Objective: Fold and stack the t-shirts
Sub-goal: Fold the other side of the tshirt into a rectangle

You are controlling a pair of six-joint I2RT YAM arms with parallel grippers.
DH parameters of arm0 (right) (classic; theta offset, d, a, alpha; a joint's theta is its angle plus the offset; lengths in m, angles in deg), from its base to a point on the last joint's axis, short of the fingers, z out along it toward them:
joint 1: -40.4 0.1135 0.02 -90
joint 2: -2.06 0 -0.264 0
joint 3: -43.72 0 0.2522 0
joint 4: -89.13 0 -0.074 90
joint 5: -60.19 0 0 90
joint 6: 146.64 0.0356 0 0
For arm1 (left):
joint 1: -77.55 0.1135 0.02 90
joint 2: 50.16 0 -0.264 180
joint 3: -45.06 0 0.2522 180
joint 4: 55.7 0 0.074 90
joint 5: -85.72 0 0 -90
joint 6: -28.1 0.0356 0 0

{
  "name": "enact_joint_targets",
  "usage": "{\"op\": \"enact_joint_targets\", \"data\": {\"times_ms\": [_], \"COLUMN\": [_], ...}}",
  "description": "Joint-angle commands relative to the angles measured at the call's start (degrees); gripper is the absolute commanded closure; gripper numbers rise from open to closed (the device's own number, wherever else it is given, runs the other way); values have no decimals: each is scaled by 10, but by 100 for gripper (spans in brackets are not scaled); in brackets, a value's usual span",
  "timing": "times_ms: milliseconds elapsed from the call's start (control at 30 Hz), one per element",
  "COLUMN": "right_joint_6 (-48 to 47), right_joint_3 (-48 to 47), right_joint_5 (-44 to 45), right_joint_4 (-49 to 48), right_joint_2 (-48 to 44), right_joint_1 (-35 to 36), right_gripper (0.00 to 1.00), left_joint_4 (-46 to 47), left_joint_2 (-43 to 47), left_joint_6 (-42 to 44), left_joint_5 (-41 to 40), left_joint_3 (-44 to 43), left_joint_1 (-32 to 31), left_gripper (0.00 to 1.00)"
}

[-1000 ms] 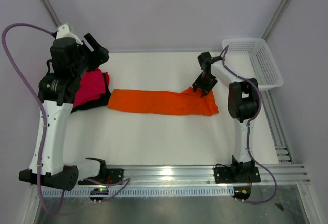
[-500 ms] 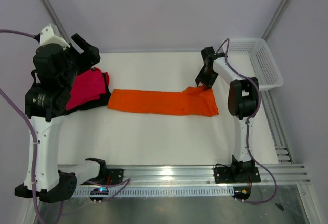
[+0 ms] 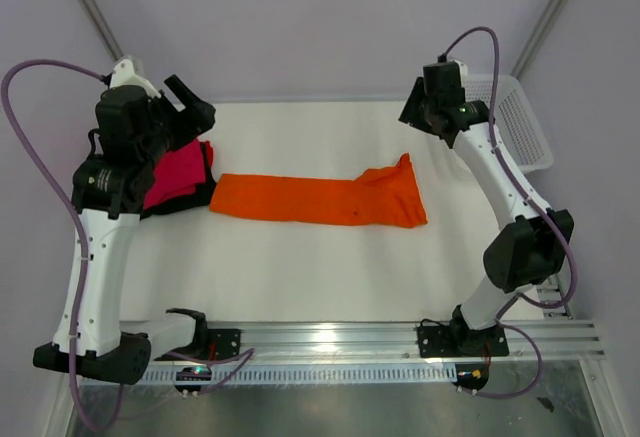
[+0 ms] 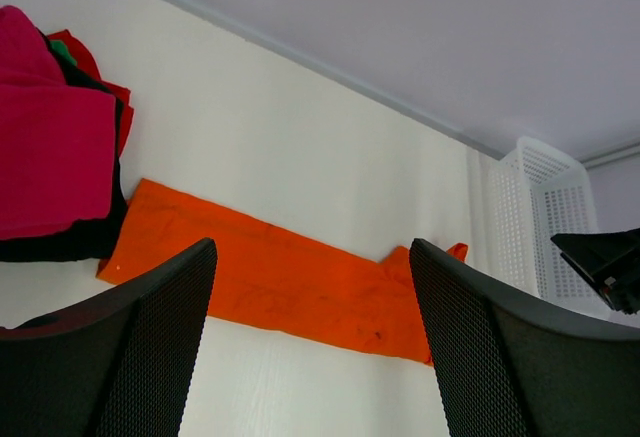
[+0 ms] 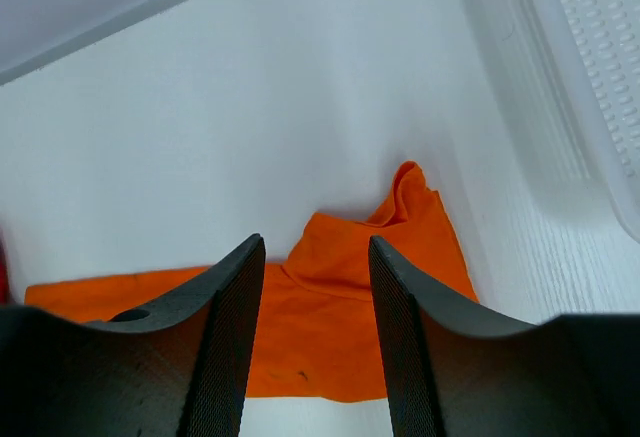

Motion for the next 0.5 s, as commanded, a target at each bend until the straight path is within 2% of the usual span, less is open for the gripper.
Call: {"op": "enact_joint_targets", "data": {"times_ms": [0,100,233,467], "right_joint_6": [16,67,100,104], "right_joint_3": [16,52,180,199], "right_joint_5": [33,22,-26,-33], "right_joint_4": [53,95,31,44], "right_joint_2": [-17,-21,-56,-5], "right_joint_1": [10,13,23,29], "right_gripper": [50,50,50,50], "left_joint_4": [33,40,46,40], "left_joint_2": [-9,-10,-13,-15], "left_joint_6": [-15,-17,-15,-14], "left_joint_5": [28,27,27,20], "left_joint_3": [8,12,11,11], "left_joint_1": [2,2,2,2], "left_gripper": [19,19,19,19]}}
